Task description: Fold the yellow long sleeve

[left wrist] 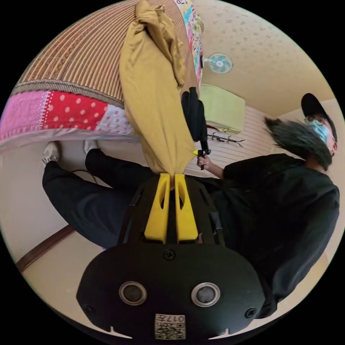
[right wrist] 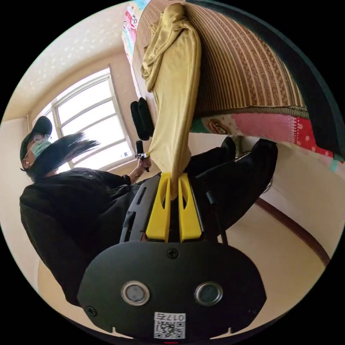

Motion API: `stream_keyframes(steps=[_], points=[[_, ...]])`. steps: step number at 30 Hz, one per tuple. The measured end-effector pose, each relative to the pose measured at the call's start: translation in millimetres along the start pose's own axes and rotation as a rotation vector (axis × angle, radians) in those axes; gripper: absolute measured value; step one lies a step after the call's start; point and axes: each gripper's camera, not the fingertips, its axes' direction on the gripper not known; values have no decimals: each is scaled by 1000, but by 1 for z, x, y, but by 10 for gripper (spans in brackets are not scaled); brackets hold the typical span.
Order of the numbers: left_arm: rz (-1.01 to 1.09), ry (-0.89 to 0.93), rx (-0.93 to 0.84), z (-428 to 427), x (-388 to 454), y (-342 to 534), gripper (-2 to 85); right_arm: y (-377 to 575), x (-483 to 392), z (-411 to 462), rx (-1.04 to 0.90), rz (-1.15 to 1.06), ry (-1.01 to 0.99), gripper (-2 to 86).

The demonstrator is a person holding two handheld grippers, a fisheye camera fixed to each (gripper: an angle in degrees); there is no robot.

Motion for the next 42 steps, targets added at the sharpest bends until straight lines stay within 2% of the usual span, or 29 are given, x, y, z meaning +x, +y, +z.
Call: stream_keyframes(steps=[1, 3, 5, 7, 9, 13, 15, 16, 17, 18, 19, 21, 27, 33, 36, 38, 40, 42], points=[[13, 107, 111, -14, 17, 3, 7, 5, -8, -4, 55, -22, -47, 24], [39, 194, 272, -33, 40, -7, 12, -2, -36, -18, 252, -126, -172, 21], [77, 220, 380, -45, 55, -38, 17, -36, -56, -26, 342, -227, -216, 23], [112, 247, 485, -54, 62, -106, 24, -89, -68, -32, 407, -273, -204, 27], [103, 231, 573, -57, 57, -165, 34, -161, -73, -39, 517, -273, -140, 38], [152, 170, 830, -63, 49, -257, 91, -231, -77, -40, 707, -196, 54, 75], [111, 96, 924, -62, 51, -259, 103, -247, -98, -21, 753, -146, 308, 86], [91, -4, 940, -56, 55, -256, 111, -248, -105, -14, 759, -146, 384, 87], [71, -70, 931, -52, 57, -254, 113, -250, -116, 3, 748, -158, 528, 89], [14, -225, 886, -41, 60, -253, 116, -253, -121, 21, 706, -175, 652, 91], [-27, -367, 832, -27, 62, -254, 121, -255, -121, 30, 677, -177, 704, 92], [2, -516, 760, -6, 69, -261, 122, -260, -112, 56, 592, -156, 854, 95], [202, -833, 505, 50, 98, -366, 112, -282, -100, 70, 597, -154, 918, 93], [165, -1073, 286, 111, 61, -466, 84, -326, -82, 74, 605, -49, 858, 87], [152, -1041, 283, 109, 65, -468, 43, -318, -81, 78, 627, -52, 842, 82], [192, -933, 389, 91, 81, -454, 32, -310, -81, 81, 630, -49, 845, 81], [277, -688, 514, 58, 99, -438, 27, -302, -83, 85, 646, -76, 855, 83], [239, -537, 584, 30, 90, -436, 28, -300, -85, 95, 646, -141, 879, 85]])
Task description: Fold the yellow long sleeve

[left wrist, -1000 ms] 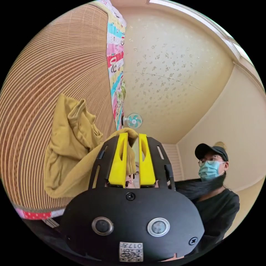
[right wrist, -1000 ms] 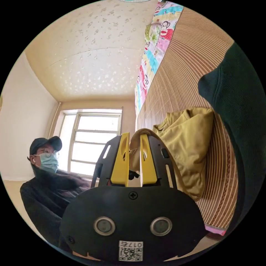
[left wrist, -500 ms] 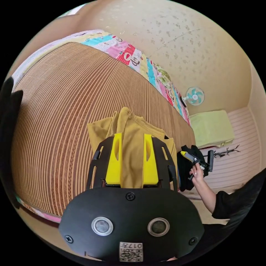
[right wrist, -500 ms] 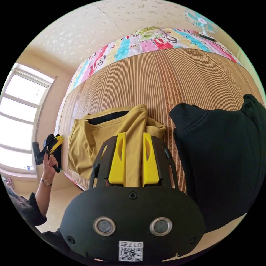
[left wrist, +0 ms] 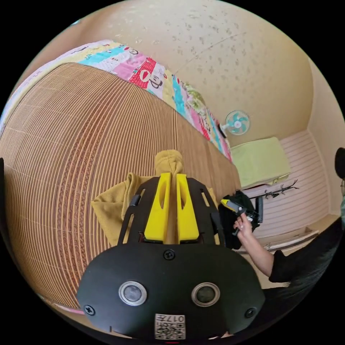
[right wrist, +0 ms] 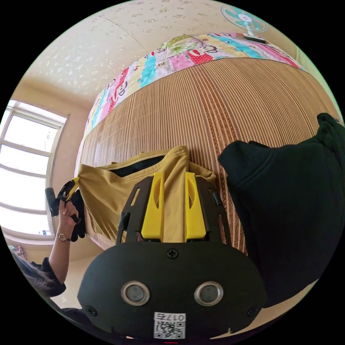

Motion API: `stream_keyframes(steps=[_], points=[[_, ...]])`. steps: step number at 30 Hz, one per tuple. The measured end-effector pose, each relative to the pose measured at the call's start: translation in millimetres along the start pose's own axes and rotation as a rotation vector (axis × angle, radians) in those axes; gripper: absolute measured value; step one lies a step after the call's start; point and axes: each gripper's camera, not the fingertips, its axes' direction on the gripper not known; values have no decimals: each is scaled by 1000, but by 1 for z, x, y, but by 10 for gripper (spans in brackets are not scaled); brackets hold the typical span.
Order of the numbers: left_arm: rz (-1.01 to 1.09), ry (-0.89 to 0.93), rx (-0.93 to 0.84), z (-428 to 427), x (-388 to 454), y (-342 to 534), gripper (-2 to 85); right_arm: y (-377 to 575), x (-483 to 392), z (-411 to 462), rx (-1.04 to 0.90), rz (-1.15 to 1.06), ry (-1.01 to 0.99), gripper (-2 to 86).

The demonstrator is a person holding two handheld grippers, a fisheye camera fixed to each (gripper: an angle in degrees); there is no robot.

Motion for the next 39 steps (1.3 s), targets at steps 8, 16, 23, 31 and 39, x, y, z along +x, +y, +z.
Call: stream_keyframes(steps=[8, 16, 23, 31, 39], points=[[-292, -37, -2, 26, -101, 1, 38, -7, 12, 59, -127, -33, 177, 39], [-319, -99, -34, -30, -73, 102, 162, 43, -46, 2, 89, -170, 111, 15], [-392, -187, -189, -4, -80, 178, 55, 87, -118, 50, 14, -335, 60, 6], [-607, 7, 130, -31, -122, 246, 119, 69, -109, 78, -33, -437, 79, 6], [-574, 166, 299, 9, -118, 240, 64, 41, -37, 59, -96, -391, 65, 6]])
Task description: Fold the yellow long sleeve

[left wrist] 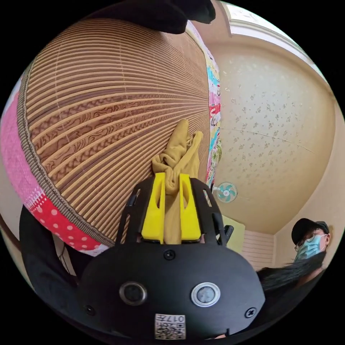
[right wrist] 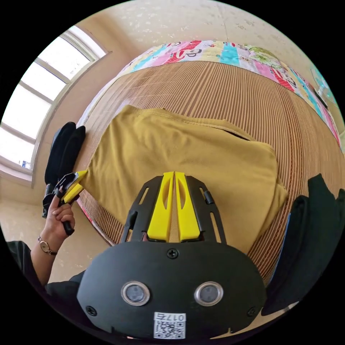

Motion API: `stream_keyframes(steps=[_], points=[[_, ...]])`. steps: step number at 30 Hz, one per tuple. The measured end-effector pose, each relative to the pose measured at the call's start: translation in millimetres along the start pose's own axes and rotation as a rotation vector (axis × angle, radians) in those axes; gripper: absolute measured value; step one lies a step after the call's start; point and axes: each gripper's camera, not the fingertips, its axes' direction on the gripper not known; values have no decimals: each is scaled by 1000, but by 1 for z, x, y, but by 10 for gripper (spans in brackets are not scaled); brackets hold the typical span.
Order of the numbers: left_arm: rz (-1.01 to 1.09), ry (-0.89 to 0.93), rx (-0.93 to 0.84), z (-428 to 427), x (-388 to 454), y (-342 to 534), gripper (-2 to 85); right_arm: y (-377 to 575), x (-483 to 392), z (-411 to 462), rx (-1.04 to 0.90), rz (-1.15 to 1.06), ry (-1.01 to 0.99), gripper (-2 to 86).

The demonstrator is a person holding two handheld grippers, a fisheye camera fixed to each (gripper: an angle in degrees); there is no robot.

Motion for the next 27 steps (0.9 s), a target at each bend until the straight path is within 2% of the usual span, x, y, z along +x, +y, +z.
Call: stream_keyframes(steps=[2, 4, 7, 9, 12, 15, 17, 19, 21, 23, 25, 27], points=[[197, 41, -51, 13, 46, 4, 58, 19, 26, -28, 29, 30, -21, 6], [470, 52, -203, 48, 120, 31, 55, 42, 58, -53, 34, 99, -42, 6], [739, 57, -407, 107, 184, 98, 53, 87, 115, -86, 28, 223, -106, 6], [818, 59, -544, 145, 196, 145, 55, 119, 158, -99, -30, 311, -130, 7], [826, 67, -732, 185, 181, 211, 59, 149, 204, -105, -110, 377, -112, 7], [802, 192, -843, 186, 159, 252, 48, 171, 247, -109, -130, 449, -154, 9], [743, 111, -817, 178, 138, 255, 84, 181, 270, -106, -139, 496, -206, 12], [641, -85, -638, 152, 105, 238, 122, 191, 292, -100, -137, 557, -302, 18], [548, -194, -558, 139, 78, 222, 148, 203, 321, -90, -88, 648, -507, 34], [470, -298, -561, 144, 51, 214, 173, 212, 342, -79, -29, 717, -695, 59], [360, -343, -675, 168, 14, 219, 179, 218, 358, -63, -1, 786, -852, 94], [284, -288, -740, 183, -5, 232, 129, 223, 376, -36, 14, 886, -1034, 154]])
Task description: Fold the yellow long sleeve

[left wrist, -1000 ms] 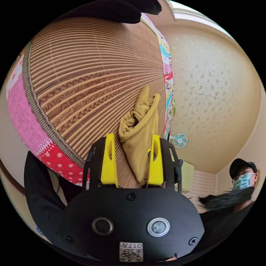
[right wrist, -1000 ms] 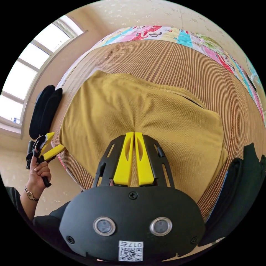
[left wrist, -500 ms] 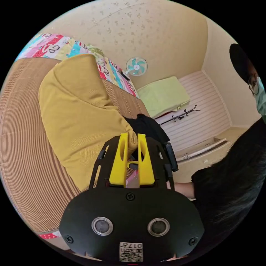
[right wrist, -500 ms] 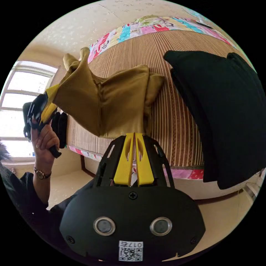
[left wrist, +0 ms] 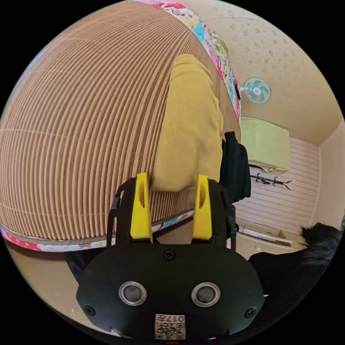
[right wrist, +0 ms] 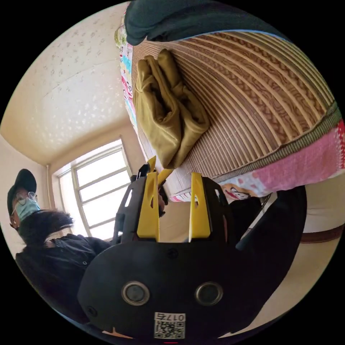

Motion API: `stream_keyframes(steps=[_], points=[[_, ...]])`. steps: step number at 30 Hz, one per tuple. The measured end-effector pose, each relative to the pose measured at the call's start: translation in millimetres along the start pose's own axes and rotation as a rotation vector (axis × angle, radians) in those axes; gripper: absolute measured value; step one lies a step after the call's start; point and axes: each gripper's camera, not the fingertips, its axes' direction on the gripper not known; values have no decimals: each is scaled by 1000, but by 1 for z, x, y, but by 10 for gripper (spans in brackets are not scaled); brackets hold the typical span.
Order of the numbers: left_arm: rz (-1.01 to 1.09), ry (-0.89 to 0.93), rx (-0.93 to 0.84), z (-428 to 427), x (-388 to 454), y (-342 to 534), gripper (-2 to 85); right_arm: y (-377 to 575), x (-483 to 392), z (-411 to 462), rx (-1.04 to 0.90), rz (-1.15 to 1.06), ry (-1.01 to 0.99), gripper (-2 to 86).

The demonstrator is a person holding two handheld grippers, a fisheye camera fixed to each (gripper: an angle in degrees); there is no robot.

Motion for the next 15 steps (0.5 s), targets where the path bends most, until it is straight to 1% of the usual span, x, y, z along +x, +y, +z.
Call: stream_keyframes(steps=[2, 4, 5, 7, 9, 10, 11, 13, 14, 15], points=[[-47, 95, -20, 14, -7, 8, 98, -11, 16, -1, 32, 56, -109, 182], [-64, 243, 25, 11, -3, 30, 69, -24, 28, -4, 86, 103, -190, 202], [-54, 261, 33, 8, 2, 36, 67, -34, 34, -5, 123, 125, -237, 217], [20, 273, 35, -10, 31, 60, 64, -49, 38, -5, 175, 125, -340, 229], [72, 277, 33, -27, 54, 80, 63, -69, 31, 3, 201, 106, -449, 213], [98, 255, 33, -41, 66, 92, 63, -74, 27, 7, 197, 103, -471, 205], [115, 239, 39, -49, 72, 99, 63, -81, 17, 20, 161, 121, -489, 194], [175, 193, 96, -92, 90, 123, 65, -85, -7, 41, 118, 71, -500, 186], [191, 193, 114, -105, 92, 129, 66, -83, -26, 60, 80, 31, -528, 181], [232, 202, 160, -136, 97, 142, 69, -80, -45, 83, 49, 12, -547, 176]])
